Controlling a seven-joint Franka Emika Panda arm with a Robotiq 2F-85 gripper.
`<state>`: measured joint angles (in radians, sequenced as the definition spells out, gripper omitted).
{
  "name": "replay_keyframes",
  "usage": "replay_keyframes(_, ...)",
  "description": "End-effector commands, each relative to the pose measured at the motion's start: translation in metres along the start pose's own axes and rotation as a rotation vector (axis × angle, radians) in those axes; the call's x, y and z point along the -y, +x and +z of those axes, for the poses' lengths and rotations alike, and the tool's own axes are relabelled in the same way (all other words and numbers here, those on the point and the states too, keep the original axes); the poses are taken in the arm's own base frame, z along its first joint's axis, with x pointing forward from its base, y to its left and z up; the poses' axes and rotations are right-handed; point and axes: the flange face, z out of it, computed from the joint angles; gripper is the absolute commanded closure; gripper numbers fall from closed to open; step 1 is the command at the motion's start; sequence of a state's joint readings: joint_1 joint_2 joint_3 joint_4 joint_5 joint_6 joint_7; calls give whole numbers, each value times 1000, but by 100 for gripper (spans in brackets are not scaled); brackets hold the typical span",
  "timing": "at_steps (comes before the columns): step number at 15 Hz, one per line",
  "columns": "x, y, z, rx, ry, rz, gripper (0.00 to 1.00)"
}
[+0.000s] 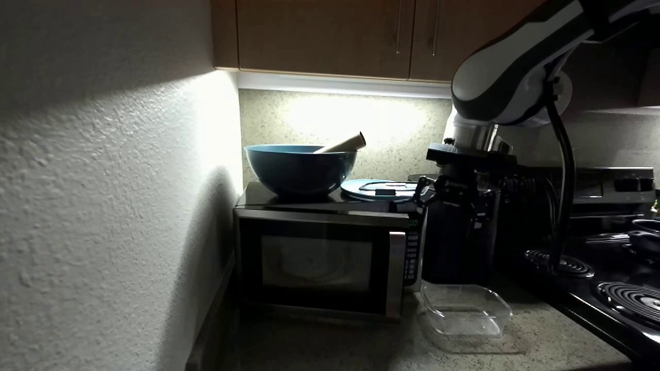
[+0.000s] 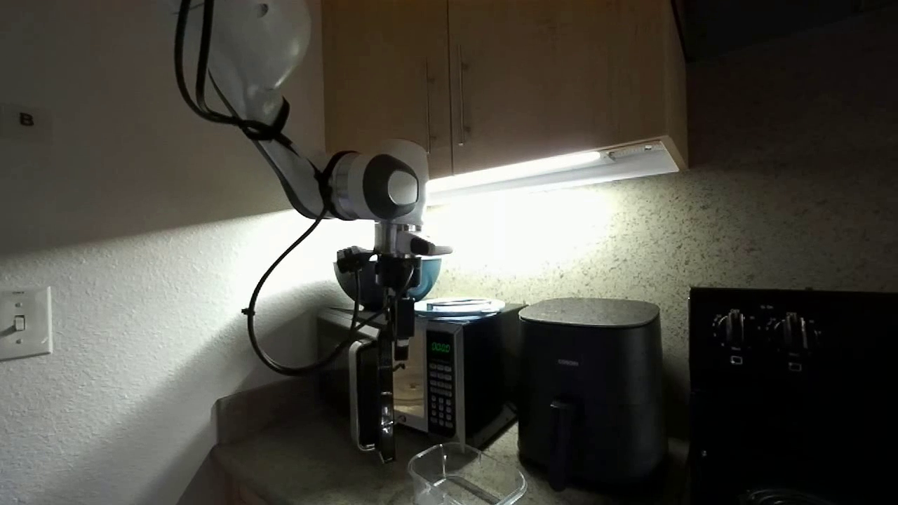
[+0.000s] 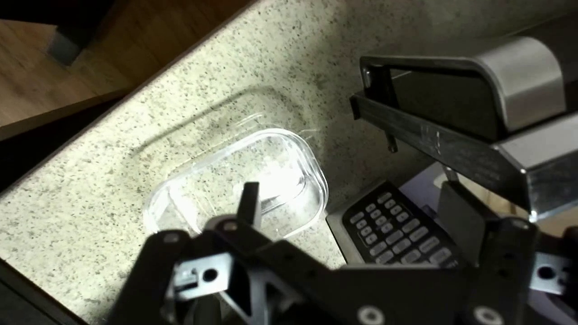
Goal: Put the clear lunch box inside the microwave
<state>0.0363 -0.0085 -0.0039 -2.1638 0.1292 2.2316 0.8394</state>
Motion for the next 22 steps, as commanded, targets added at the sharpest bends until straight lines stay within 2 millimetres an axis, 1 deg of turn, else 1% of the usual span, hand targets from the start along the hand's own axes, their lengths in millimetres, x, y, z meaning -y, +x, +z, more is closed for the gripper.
replay_keyframes(1,-6,6,-27,-35,115,120,0)
replay_keyframes(3,-6,6,-36,-54,156,131,0)
replay_keyframes(4,-1,12,-28,-46,107,87,0)
replay_keyframes(6,-1,12,-35,-54,127,94,0)
replay_keyframes(8,1,10,-35,-56,131,86,0)
replay_keyframes(12,13,12,-23,-38,154,-2,0)
replay_keyframes(14,23,8,-13,-22,157,-84,0)
replay_keyframes(17,40,-5,3,-6,138,-232,0)
replay_keyframes(20,54,-10,13,3,126,-335,0)
replay_keyframes(22,63,-15,15,6,134,-388,0)
